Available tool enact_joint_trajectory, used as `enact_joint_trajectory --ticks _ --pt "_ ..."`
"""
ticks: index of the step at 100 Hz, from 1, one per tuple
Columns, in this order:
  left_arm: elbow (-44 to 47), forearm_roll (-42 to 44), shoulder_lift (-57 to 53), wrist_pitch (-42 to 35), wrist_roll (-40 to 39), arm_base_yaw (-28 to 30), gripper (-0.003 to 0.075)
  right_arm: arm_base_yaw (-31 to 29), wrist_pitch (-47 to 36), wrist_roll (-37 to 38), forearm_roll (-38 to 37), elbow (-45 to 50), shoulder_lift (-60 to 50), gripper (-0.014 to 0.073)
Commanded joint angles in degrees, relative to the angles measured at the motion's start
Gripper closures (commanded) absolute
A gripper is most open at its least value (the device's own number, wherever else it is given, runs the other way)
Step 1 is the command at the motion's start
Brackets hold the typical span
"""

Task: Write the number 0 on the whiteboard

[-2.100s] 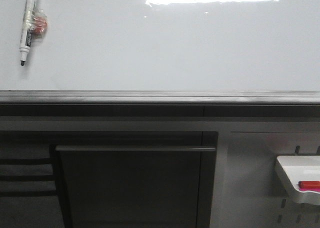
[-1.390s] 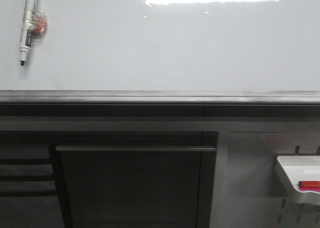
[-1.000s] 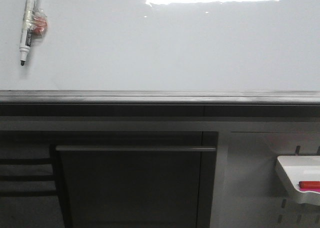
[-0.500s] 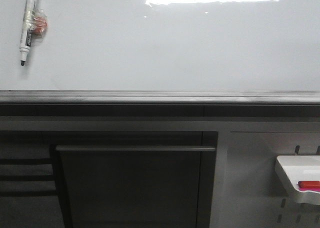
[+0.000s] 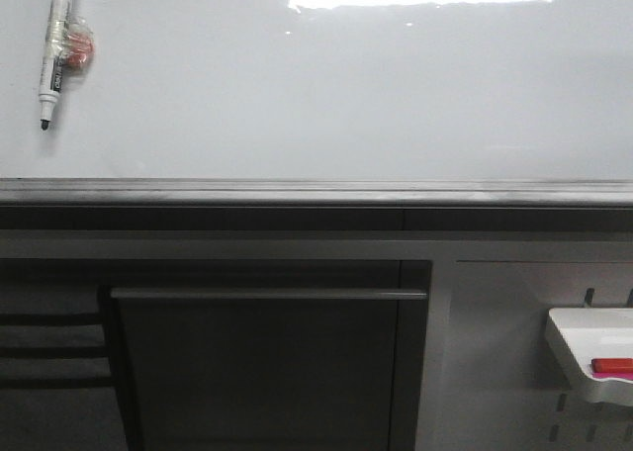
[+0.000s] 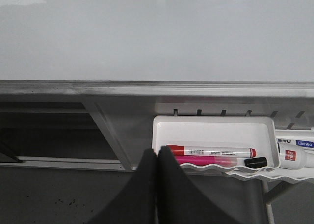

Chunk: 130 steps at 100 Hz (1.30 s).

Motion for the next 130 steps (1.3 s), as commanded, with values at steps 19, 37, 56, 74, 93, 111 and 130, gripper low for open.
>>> enact_joint_trajectory --ticks 19,37,56,74,93,111,130 --pt "-2.1 -0.4 2.7 -4.0 0.0 0.0 0.0635 -0.1 -3.9 -0.8 -0.7 -2.2 1.4 0.0557" --pt "-2.1 -1.1 4.5 -5.2 0.2 0.0 0.0335 -0.1 -4.3 -0.8 -0.7 -2.2 2.1 0.028" --pt "-2.1 -7.1 8.5 -7.1 2.9 -1.0 0.0321 -0.1 -4.5 -0.8 -0.1 -2.2 2.1 0.0274" --pt "-4.6 -10.7 14.2 -8.0 6.8 -5.9 0.0321 -0.1 -4.5 -0.8 0.1 -2.2 2.1 0.0274" --pt "-8.8 -10.7 22.5 -9.9 7.4 -10.8 0.0321 -0.1 -4.5 -0.8 0.1 -2.2 2.1 0.0274" --pt "-13.7 -10.7 32.5 -9.7 7.4 -11.1 0.0321 -0.1 -4.5 -0.8 0.1 -2.2 2.1 0.0274" --pt "-19.8 -10.5 41.5 -8.0 7.5 -11.2 0.0321 -0.1 -4.5 -0.8 0.1 -2.2 2.1 0.0274"
